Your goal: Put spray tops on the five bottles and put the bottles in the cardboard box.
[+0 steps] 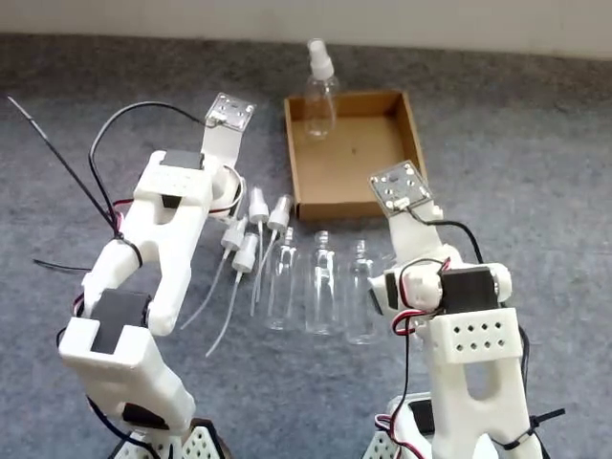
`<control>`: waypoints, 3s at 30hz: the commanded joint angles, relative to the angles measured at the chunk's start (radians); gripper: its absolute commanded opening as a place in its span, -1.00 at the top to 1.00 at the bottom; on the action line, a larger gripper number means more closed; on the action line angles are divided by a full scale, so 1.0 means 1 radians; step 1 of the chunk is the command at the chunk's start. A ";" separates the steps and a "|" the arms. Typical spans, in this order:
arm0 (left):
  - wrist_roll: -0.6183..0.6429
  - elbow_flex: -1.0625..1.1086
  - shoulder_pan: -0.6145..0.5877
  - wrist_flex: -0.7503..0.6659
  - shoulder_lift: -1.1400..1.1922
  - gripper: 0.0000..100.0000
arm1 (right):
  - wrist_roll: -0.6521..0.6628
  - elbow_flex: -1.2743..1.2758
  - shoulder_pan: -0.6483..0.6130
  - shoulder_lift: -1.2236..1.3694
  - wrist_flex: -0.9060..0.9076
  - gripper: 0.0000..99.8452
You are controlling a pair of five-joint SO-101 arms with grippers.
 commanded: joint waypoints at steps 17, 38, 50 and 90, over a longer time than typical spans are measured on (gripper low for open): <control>0.000 -0.053 0.021 0.009 0.131 0.68 | -0.006 0.004 -0.002 -0.030 -0.013 0.99; 0.002 -0.077 -0.073 0.120 0.108 0.86 | -0.003 0.004 -0.002 -0.031 -0.012 0.99; 0.002 -0.294 -0.074 0.404 -0.315 0.86 | -0.006 -0.019 -0.022 -0.035 -0.163 0.99; 0.264 -0.443 0.605 0.028 -0.777 0.98 | -0.250 0.708 -0.466 -0.661 -1.076 0.99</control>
